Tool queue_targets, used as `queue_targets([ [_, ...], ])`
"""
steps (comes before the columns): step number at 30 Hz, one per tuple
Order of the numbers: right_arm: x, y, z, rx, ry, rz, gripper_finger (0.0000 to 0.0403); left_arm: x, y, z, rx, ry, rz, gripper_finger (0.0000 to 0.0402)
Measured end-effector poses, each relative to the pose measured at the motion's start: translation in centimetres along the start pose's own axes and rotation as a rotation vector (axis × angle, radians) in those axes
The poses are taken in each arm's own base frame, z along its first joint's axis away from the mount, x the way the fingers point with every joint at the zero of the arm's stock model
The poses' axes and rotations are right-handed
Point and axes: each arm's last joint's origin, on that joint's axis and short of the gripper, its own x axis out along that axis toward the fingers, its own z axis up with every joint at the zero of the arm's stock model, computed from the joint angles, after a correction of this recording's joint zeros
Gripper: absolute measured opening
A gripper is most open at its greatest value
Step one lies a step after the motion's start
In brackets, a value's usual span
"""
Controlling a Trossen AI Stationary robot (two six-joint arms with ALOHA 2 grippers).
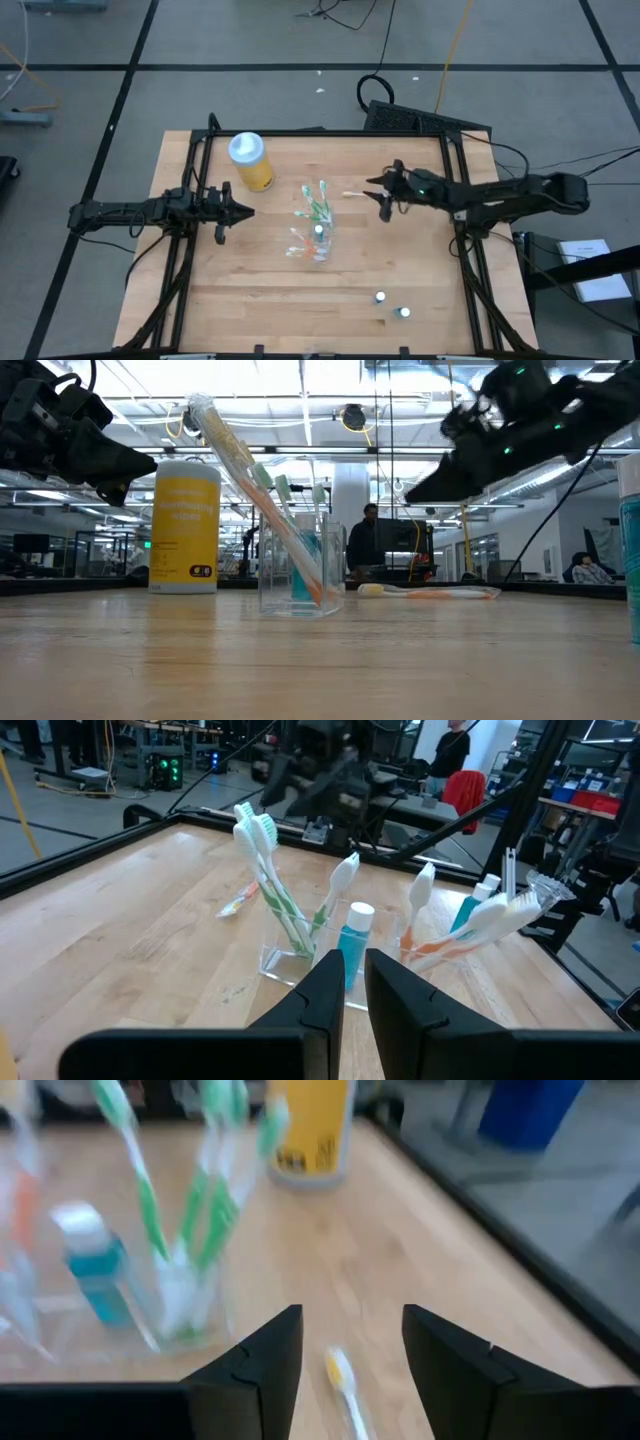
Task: Pick & Place toothbrushing station
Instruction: Put the orange toothbrush into the transparent organizer
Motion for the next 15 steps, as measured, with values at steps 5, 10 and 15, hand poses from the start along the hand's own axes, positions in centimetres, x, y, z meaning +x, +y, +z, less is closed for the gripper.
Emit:
queue_targets([
  [5,2.9,-1.1,-0.6,-0.024,0.171,0.012,0.0196,0.0,0.0,0.0,0.0,0.0,0.0,0.0049],
  [10,6.0,-1.7,-1.6,-0.064,0.359,0.006,0.0225,0.0,0.0,0.0,0.0,0.0,-0.001,0.0049],
  [15,8.7,-1.7,-2.4,-0.111,0.444,0.03,0.023,0.0,0.0,0.0,0.0,0.0,0.0,0.0049],
])
